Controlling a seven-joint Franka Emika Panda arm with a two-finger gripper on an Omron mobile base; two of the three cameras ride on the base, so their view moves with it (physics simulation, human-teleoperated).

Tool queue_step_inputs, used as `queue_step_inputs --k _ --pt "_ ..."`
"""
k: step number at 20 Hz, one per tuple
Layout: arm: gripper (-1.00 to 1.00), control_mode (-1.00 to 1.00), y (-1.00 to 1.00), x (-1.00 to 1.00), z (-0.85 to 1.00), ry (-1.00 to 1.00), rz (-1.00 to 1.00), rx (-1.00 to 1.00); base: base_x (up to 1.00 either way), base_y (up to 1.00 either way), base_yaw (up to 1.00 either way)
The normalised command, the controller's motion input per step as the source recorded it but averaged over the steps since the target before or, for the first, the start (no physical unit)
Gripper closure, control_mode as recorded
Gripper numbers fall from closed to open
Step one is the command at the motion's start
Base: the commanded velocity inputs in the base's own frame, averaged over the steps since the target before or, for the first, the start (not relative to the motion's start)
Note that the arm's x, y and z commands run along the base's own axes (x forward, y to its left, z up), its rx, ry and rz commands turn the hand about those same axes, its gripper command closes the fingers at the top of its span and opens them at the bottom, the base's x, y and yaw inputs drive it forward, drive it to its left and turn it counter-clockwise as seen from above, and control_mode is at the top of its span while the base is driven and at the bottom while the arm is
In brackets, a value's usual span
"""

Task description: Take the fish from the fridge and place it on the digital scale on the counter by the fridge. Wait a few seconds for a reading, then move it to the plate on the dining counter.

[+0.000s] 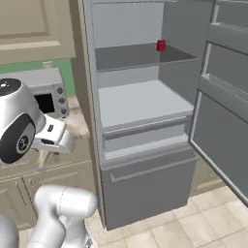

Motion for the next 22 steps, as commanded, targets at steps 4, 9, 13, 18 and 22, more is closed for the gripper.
queue_step_inputs --k 4,9,13,18,22 --pt "1.00 1.00 0.00 0.00 0.00 0.00 0.00 0.00 0.00 0.00 -0.98" --pt "1.00 1.00 0.00 0.00 0.00 0.00 0.00 0.00 0.00 0.00 -0.99" --pt "1.00 1.00 0.00 0.00 0.00 0.00 0.00 0.00 0.00 0.00 -0.99" --pt "1.00 1.00 0.00 0.00 0.00 0.00 0.00 0.00 0.00 0.00 -0.96" --pt "1.00 1.00 0.00 0.00 0.00 0.00 0.00 0.00 0.00 0.00 -0.94"
